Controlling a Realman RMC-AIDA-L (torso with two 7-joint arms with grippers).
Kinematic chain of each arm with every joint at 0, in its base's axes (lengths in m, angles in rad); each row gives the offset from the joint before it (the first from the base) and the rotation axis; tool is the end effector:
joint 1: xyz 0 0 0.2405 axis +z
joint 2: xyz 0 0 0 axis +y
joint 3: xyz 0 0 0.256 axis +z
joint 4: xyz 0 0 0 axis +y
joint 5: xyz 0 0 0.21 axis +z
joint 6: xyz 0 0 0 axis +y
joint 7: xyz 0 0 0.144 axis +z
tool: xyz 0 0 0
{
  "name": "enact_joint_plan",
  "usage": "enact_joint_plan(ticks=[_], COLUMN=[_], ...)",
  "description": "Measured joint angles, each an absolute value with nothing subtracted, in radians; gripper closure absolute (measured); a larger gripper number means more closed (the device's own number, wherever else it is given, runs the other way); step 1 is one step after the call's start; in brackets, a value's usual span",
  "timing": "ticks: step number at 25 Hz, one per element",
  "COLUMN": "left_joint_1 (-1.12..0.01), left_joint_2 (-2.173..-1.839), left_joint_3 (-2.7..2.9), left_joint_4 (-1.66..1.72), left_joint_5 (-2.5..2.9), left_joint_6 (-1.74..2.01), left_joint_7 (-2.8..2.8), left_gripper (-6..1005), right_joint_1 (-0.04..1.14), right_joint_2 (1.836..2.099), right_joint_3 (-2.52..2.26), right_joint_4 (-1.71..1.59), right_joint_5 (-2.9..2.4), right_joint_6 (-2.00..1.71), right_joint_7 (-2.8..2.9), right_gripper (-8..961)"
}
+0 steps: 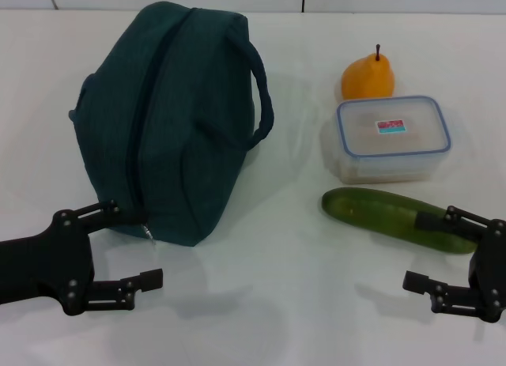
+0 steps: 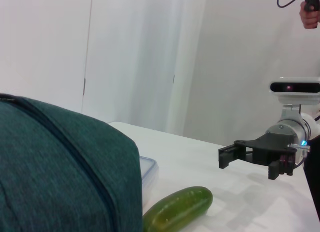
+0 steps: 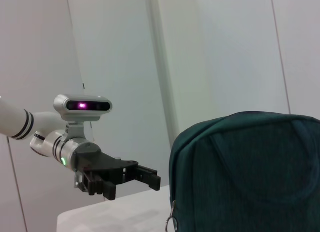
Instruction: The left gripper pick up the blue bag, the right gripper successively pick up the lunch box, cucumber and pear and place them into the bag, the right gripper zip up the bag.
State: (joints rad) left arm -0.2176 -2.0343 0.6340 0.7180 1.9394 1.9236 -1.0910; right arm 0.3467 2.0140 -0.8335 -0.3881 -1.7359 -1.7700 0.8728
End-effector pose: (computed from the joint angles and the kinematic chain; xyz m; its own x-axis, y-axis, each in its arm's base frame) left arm -0.3178 0.2160 0.0405 0.7819 0.1995 0.5906 0.3445 -0.9279 -0.1427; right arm 0.2953 0.2434 -0.0095 0.7360 -0.1126 -0.6676 -0.2769 -0.9499 -0.1451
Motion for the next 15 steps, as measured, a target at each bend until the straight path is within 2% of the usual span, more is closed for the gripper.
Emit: enact_joint_plan(ticks=[15], left_joint_1=[-0.22], left_joint_2=[-2.031], left_joint_3=[0.633], left_joint_4=[0.717], left_joint_5=[1.915], left_joint_6=[1.923], left_joint_7=[-1.176], left_gripper=[105], right_joint_1=[0.35], right_joint_2=[2.014], right_joint_3=[-0.841], right_joint_4=[-0.388], right_joint_5=[-1.734], right_joint_6=[-1.756], right_joint_7=[0.873], right_gripper=[126])
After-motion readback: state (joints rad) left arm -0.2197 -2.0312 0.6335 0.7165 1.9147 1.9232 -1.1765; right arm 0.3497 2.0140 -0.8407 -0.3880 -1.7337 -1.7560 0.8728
